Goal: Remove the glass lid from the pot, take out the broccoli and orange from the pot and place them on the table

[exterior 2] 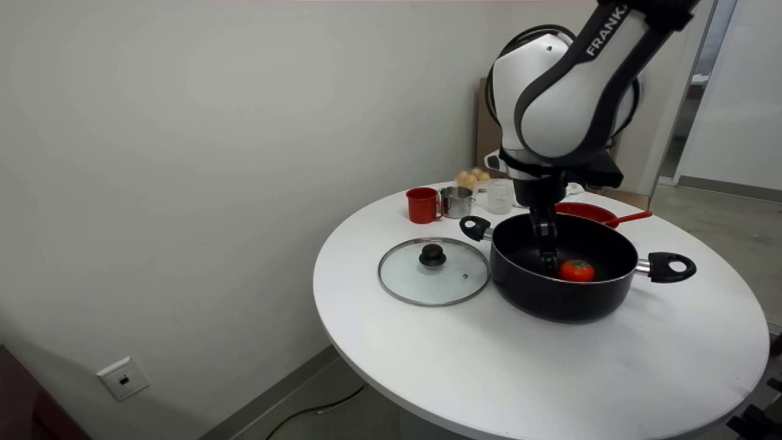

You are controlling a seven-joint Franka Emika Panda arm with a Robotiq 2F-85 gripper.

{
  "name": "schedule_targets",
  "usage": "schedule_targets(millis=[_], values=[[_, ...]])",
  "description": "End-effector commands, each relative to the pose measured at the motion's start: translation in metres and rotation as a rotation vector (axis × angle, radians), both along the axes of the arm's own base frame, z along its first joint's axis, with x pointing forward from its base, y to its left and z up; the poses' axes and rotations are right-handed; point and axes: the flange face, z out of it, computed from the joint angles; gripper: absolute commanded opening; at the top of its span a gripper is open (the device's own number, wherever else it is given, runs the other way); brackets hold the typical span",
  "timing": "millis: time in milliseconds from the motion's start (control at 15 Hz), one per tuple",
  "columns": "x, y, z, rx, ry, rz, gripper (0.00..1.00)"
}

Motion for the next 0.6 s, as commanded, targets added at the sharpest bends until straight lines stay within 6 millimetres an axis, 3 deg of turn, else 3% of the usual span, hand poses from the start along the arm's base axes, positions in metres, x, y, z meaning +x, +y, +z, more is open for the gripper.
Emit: schedule_targets(millis=[0, 267, 533], values=[[-0.014, -0.017, -0.015, 0.003, -0.028, 0.03, 1.0], [-0.026, -0.019, -0.03, 0.046, -0.015, 0.068, 1.0], [-0.029, -0.004, -0.039, 0.129, 0.025, 0.169, 1.0]])
